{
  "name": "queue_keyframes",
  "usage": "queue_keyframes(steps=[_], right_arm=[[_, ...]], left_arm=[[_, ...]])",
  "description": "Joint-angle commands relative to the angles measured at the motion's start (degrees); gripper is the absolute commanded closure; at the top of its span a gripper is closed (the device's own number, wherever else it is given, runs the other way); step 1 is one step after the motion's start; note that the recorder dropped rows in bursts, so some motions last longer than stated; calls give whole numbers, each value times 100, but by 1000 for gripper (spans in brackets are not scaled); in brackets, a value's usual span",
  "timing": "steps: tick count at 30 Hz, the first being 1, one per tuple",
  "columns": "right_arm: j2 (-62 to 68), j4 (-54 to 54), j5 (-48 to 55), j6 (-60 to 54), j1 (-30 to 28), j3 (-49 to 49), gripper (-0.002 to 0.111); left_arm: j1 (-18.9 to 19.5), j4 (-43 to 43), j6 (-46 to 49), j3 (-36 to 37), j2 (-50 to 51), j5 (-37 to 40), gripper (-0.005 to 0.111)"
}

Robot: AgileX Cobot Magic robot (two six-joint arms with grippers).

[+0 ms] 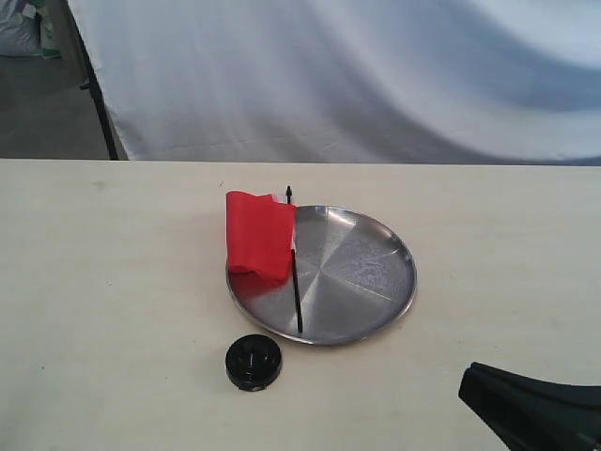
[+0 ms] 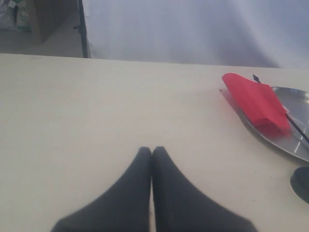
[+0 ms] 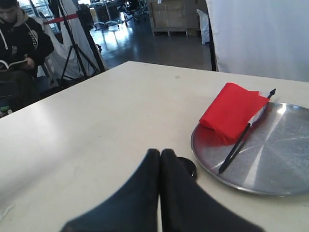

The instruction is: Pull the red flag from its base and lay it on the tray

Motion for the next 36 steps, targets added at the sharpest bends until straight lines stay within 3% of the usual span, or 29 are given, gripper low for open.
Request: queue_keyframes(steps=[1,15,23,36], right_arm=[[-144,19,-25,53,-1,25,108],[-142,19,26,-68,-1,25,108],[-142,-224,986,-445,-1,25,108],[-1791,-308,1467,-1355,-150,212,108]], left_arm=[[5,32,-10,18,-17,-17,107],[5,32,-10,18,-17,-17,107],[5,32,-10,18,-17,-17,107],[5,32,-10,18,-17,-17,107]])
